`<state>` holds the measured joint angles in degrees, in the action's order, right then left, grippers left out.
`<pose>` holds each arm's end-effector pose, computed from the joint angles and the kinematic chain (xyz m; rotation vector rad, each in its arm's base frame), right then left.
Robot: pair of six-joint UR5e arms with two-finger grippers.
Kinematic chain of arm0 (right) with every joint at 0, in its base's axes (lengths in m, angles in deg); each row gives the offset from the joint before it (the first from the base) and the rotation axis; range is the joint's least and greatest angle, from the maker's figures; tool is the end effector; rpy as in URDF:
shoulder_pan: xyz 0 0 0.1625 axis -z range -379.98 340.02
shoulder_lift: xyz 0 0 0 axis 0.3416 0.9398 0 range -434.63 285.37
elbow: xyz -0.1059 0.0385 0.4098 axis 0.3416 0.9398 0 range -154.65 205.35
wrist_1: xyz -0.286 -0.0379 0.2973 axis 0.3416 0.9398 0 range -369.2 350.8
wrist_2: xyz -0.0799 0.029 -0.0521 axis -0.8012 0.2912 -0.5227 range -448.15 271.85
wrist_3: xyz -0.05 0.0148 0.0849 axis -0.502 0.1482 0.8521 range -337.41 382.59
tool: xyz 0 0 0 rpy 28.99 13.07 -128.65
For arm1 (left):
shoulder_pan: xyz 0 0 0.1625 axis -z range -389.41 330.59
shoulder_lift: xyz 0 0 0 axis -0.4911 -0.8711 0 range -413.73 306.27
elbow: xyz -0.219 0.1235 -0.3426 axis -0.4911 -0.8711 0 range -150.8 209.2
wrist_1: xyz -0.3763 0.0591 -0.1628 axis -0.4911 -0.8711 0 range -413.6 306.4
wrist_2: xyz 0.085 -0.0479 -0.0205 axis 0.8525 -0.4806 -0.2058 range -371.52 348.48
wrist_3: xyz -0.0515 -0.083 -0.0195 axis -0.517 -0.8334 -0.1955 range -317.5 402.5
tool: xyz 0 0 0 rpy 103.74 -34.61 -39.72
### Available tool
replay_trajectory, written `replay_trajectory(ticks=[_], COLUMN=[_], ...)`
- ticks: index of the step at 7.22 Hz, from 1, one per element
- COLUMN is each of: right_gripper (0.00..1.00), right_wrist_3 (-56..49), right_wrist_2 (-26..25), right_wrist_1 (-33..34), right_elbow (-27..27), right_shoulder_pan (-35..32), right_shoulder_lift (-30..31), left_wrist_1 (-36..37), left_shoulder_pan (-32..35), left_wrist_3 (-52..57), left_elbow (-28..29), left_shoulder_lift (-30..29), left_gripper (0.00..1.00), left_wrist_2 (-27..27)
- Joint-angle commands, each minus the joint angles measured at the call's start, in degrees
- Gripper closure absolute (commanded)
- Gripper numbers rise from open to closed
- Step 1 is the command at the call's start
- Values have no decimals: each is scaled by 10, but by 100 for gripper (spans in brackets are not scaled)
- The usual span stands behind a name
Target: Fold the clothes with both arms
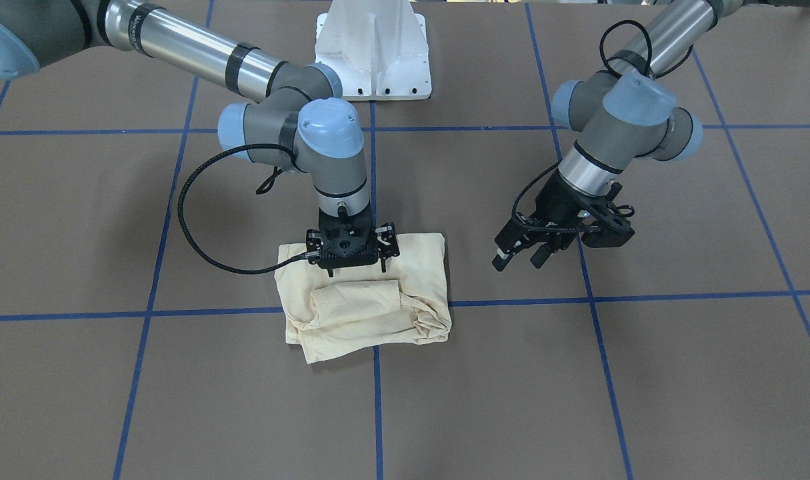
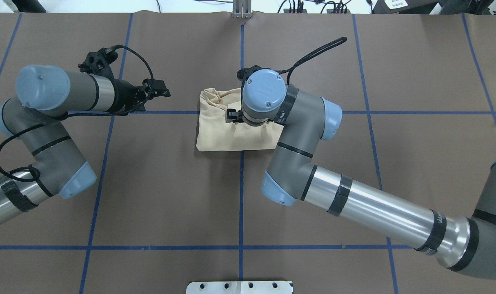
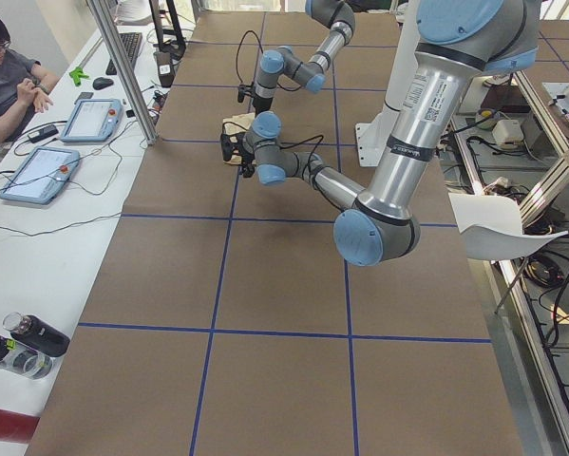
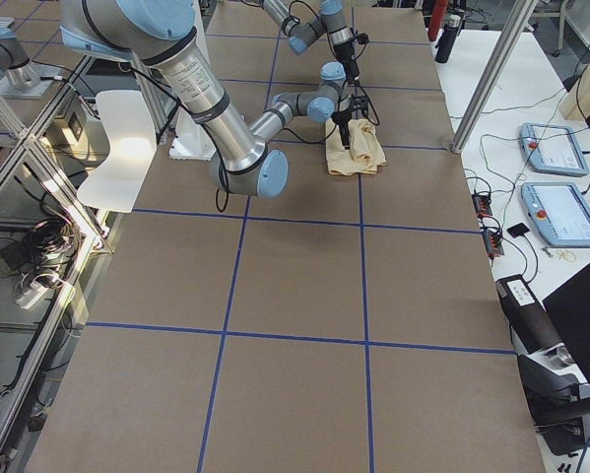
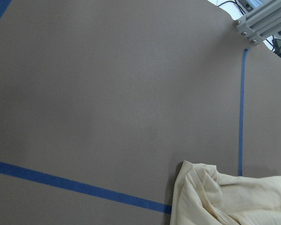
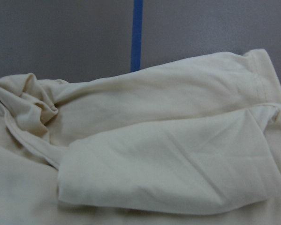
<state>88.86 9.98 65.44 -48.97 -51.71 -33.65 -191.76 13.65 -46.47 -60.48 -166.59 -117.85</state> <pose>-0.6079 -0.5161 0.2159 0.2769 -0.8130 0.0707 0.4034 -0.5211 0.3412 0.2324 1.2397 -0.4593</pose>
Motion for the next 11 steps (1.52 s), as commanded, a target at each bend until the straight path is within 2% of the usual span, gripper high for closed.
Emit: replay_trajectory(ticks=[1, 5, 8, 11], right_gripper=[2, 3, 3, 3], right_wrist_3=[-12, -13, -31, -40], right_wrist_2=[-3, -28, -44, -73], right_wrist_1=[-1, -4, -46, -83], right_elbow=[23, 105, 178, 184], right_shoulder_pan=[-1, -10, -45, -55], right_shoulder_lift=[-12, -72, -106, -119], left_wrist_1=[-1, -1, 0, 2], left_shoulder_pan=[0, 0, 0, 3], left_wrist_3=[0, 0, -1, -1], left_elbow=[0, 0, -1, -11], left_shoulder_lift=[6, 8, 7, 6], left_gripper=[0, 0, 0, 0], left_wrist_2=[1, 2, 1, 2])
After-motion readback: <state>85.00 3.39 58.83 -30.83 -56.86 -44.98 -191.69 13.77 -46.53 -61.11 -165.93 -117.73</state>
